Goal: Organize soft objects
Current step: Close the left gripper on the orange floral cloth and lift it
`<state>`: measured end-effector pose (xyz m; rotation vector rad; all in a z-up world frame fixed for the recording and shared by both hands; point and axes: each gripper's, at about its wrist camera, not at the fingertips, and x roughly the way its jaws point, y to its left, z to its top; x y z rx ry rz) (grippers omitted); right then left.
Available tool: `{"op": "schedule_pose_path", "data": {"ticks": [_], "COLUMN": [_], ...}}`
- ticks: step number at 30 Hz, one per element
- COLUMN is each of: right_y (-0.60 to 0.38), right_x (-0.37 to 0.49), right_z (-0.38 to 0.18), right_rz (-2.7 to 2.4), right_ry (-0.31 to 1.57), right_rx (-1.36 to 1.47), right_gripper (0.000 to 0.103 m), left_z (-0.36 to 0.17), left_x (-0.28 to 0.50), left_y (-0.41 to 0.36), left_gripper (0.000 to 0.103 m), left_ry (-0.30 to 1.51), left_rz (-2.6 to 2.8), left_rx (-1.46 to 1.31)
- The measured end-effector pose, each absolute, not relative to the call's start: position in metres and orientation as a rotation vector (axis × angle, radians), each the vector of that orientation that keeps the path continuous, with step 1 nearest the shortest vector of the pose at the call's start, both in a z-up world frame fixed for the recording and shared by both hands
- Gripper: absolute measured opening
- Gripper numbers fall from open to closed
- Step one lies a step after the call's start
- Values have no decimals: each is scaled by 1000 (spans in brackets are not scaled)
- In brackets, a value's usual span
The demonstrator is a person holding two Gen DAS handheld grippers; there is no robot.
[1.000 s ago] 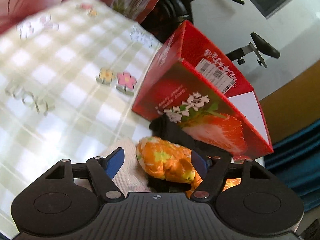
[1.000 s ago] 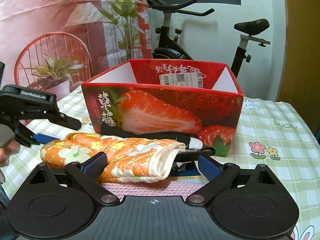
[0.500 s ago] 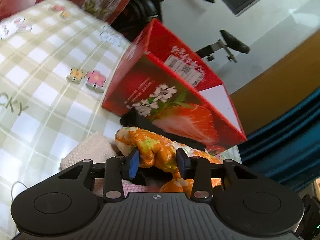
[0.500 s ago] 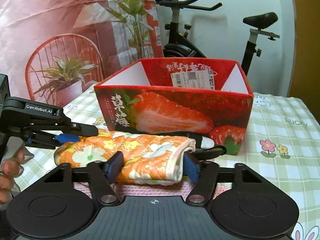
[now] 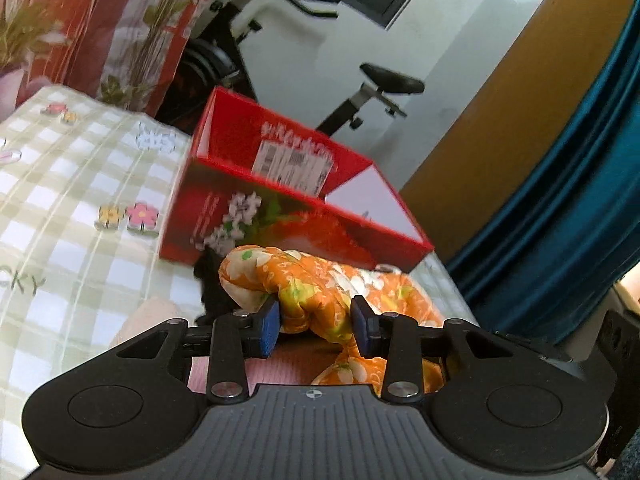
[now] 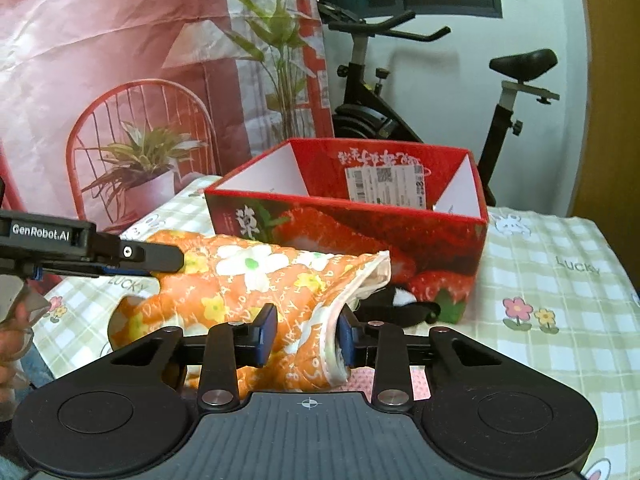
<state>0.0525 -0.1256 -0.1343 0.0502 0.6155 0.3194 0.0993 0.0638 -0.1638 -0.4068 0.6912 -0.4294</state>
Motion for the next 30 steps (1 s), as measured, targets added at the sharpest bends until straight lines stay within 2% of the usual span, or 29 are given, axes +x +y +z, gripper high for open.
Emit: {"op": "schedule_pose_path", "data": {"ticks": [10, 14, 20, 30], "right_y": [-125, -124, -123, -117], "right_x": [48, 48, 52, 84], "right_z": [-149, -147, -128, -83], "right_rz": [320, 334, 375, 428], "right_ry": [646, 634, 594, 465], "right_rx": [43, 27, 4, -159], "right_gripper": [30, 25, 14, 12], "left_z": [-186, -184, -154, -97], "left_x": [100, 99, 102, 128], "left_y": [69, 70, 69, 64], "left_gripper": [39, 39, 39, 39], "left_ry": [795, 783, 684, 529], "left_rz": [-407, -410, -435, -458], "left_rx": [-438, -437, -388, -273]}}
